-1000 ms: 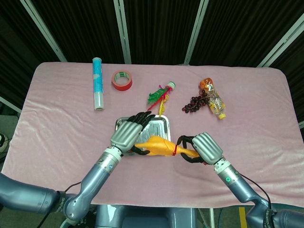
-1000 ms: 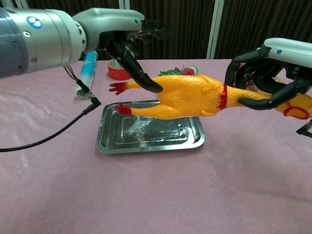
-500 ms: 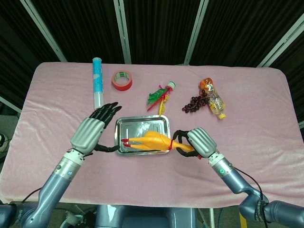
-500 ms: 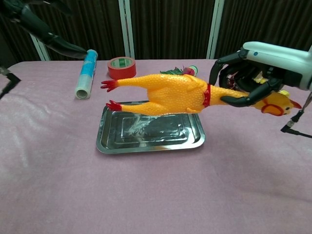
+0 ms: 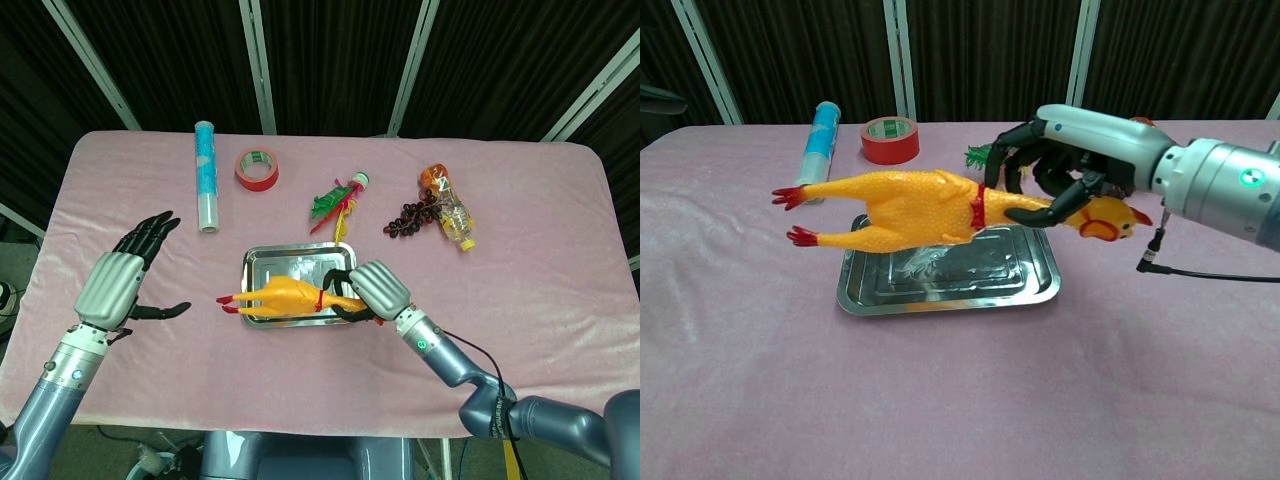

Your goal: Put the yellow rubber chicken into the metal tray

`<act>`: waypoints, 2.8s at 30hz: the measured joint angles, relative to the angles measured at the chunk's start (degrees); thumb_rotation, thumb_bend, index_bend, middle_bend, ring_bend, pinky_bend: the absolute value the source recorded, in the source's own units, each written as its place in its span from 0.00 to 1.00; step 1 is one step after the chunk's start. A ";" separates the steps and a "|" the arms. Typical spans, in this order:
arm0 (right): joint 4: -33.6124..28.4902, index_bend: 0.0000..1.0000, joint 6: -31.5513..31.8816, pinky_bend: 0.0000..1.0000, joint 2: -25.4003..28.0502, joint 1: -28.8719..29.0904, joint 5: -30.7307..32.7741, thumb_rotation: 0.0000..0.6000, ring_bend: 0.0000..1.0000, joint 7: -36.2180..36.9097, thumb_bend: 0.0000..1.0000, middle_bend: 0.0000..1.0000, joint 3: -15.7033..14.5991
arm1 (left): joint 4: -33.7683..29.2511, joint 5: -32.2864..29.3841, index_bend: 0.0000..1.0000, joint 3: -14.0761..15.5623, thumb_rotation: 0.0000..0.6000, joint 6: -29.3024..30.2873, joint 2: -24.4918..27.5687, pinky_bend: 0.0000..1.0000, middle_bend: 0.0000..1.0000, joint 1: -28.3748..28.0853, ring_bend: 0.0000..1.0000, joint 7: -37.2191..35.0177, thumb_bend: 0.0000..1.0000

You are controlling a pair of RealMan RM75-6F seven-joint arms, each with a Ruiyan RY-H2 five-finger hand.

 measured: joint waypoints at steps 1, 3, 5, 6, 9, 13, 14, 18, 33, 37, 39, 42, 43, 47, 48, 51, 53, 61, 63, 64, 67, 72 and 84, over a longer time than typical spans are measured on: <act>0.53 1.00 -0.42 0.89 -0.66 0.49 0.22 1.00 0.79 -0.16 0.89 0.79 0.25 | 0.40 0.03 0.00 0.00 0.89 -0.04 0.27 0.13 0.00 0.40 0.00 -0.74 0.00; 1.95 1.00 -1.44 0.89 -2.17 1.65 0.86 1.00 0.79 -0.56 0.89 0.79 0.89 | 1.01 0.06 0.00 -0.05 0.89 -0.16 0.61 0.14 0.00 0.98 0.00 -1.81 0.00; 3.49 1.00 -2.60 0.89 -3.58 2.76 1.74 1.00 0.79 -0.89 0.89 0.79 1.57 | 1.78 0.03 0.00 -0.10 0.89 -0.46 0.92 0.14 0.00 1.64 0.00 -2.93 0.00; 4.17 1.00 -3.13 0.89 -4.16 3.21 2.18 1.00 0.79 -0.99 0.89 0.79 1.84 | 2.11 -0.02 0.00 -0.12 0.89 -0.71 1.03 0.14 0.00 1.90 0.00 -3.33 0.00; 6.55 1.00 -4.66 0.89 -5.84 4.46 3.48 1.00 0.79 -1.32 0.89 0.79 2.53 | 2.85 -0.34 0.00 -0.23 0.89 -1.56 1.32 0.14 0.00 2.41 0.00 -4.45 0.00; 9.83 1.00 -5.99 0.89 -7.72 5.59 4.83 1.00 0.78 -1.65 0.89 0.79 3.06 | 3.81 -0.75 0.00 -0.50 0.89 -2.37 1.50 0.13 0.00 3.06 0.00 -5.48 0.00; 10.49 1.00 -6.25 0.89 -8.06 5.78 5.08 1.00 0.78 -1.73 0.89 0.79 3.13 | 3.98 -0.85 0.00 -0.54 0.89 -2.55 1.51 0.14 0.00 3.13 0.00 -5.61 0.00; 13.80 1.00 -7.19 0.88 -9.55 6.46 5.92 1.00 0.76 -2.19 0.89 0.79 3.14 | 4.62 -1.25 0.00 -0.97 0.89 -3.55 1.45 0.13 0.00 3.44 0.00 -6.24 0.00; 16.61 0.29 -10.88 0.34 -10.60 7.76 7.43 1.00 0.30 -2.28 0.52 0.37 1.36 | 5.08 -2.20 0.00 -3.49 0.89 -5.86 0.92 0.09 0.00 4.72 0.00 -5.88 0.00; 15.11 0.13 -11.61 0.25 -9.17 7.73 8.33 1.00 0.17 -2.94 0.27 0.25 1.26 | 5.20 -2.33 0.00 -4.00 0.89 -6.30 0.84 0.09 0.00 5.01 0.00 -5.73 0.00; 14.28 0.10 -11.63 0.24 -8.47 7.61 8.69 1.00 0.15 -3.35 0.22 0.23 1.29 | 5.21 -2.34 0.00 -4.25 0.89 -6.49 0.82 0.09 0.00 5.09 0.00 -5.65 0.00; 13.13 0.08 -11.45 0.23 -7.60 7.31 9.48 1.00 0.13 -3.80 0.19 0.22 1.51 | 5.09 -2.27 0.00 -4.66 0.89 -6.67 0.80 0.09 0.00 5.21 0.00 -5.40 0.00; 12.85 0.07 -11.35 0.23 -7.38 7.19 9.69 1.00 0.13 -3.90 0.18 0.21 1.59 | 5.00 -2.22 0.00 -4.80 0.89 -6.75 0.80 0.09 0.00 5.27 0.00 -5.29 0.00; 11.91 0.07 -10.85 0.22 -6.39 6.68 10.29 1.00 0.12 -4.42 0.17 0.21 1.72 | 4.75 -2.10 0.00 -5.15 0.89 -6.98 0.87 0.09 0.00 5.47 0.00 -4.86 0.00; 11.68 0.07 -10.71 0.22 -6.15 6.56 10.34 1.00 0.12 -4.49 0.17 0.21 1.72 | 4.71 -2.09 0.00 -5.24 0.89 -7.03 0.89 0.09 0.00 5.51 0.00 -4.77 0.00; 10.72 0.08 -9.83 0.22 -5.14 6.04 10.32 1.00 0.13 -4.60 0.17 0.21 1.72 | 4.60 -2.14 0.00 -5.59 0.89 -7.09 1.04 0.09 0.00 5.76 0.00 -4.73 0.00; 9.84 0.16 -8.73 0.26 -4.10 5.46 10.19 1.00 0.17 -4.52 0.17 0.22 1.79 | 4.72 -2.19 0.00 -5.77 0.94 -6.82 1.16 0.09 0.00 6.03 0.00 -4.62 0.00; 5.46 0.44 -0.19 0.45 2.69 0.46 9.18 1.00 0.37 -3.53 0.46 0.40 2.20 | 6.64 -3.42 0.00 -5.96 1.00 -4.40 1.65 0.09 0.00 8.25 0.00 -3.03 0.00; 4.32 0.45 3.28 0.45 4.71 -1.68 8.98 1.00 0.37 -3.23 0.47 0.41 2.36 | 7.34 -3.59 0.01 -5.83 1.00 -3.62 1.65 0.09 0.00 8.97 0.00 -2.62 0.00; 3.86 0.45 4.87 0.45 5.63 -2.70 8.90 1.00 0.37 -3.19 0.47 0.41 2.41 | 7.82 -3.67 0.02 -5.73 1.00 -3.05 1.61 0.09 0.00 9.48 0.00 -2.33 0.00; 2.47 0.45 10.08 0.42 8.78 -6.35 8.71 1.00 0.34 -3.69 0.47 0.40 2.46 | 8.75 -3.53 0.02 -5.38 1.00 -1.42 1.41 0.07 0.00 10.83 0.00 -1.72 0.00; 0.98 0.37 16.97 0.31 14.20 -12.71 8.56 1.00 0.23 -8.10 0.47 0.34 1.42 | 10.65 -1.36 0.02 -4.18 1.00 0.05 1.22 0.03 0.00 12.73 0.00 -1.51 0.00; -2.77 0.18 27.16 0.20 21.32 -25.64 7.61 1.00 0.12 -11.94 0.47 0.25 -4.32 | 14.58 6.07 0.02 0.40 1.00 6.43 -0.55 0.02 0.00 19.53 0.00 0.35 0.00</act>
